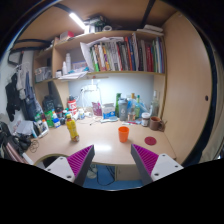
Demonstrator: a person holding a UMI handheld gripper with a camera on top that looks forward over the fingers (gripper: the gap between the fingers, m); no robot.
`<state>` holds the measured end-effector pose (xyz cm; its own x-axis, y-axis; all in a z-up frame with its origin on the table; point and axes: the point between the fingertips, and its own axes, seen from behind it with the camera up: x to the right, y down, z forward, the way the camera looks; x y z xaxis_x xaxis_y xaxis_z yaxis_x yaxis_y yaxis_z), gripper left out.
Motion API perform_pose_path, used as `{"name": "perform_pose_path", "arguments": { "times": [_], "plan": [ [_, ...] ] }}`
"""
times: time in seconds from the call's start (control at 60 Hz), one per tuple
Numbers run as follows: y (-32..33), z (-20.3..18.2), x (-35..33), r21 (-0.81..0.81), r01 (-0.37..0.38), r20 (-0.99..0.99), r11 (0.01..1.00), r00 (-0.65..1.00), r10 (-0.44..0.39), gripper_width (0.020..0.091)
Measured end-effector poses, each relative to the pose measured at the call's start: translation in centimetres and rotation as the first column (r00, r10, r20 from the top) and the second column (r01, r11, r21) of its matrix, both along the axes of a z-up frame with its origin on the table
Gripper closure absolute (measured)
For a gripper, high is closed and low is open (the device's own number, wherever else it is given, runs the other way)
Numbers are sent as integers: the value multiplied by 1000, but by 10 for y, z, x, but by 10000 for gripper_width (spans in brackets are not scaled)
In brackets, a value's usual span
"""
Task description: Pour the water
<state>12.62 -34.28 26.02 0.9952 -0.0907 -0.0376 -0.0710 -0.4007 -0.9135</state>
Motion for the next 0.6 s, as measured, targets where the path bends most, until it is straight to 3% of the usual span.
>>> {"name": "perform_pose_path", "arguments": {
  "times": [0.183,0.367,0.6],
  "plan": [
    [6,-2,-19,14,106,16,994,994,-106,285],
    [10,-20,-56,30,147,-28,989,989,-147,285],
    [51,-56,-123,64,50,2,997,999,-50,285]
  ]
}}
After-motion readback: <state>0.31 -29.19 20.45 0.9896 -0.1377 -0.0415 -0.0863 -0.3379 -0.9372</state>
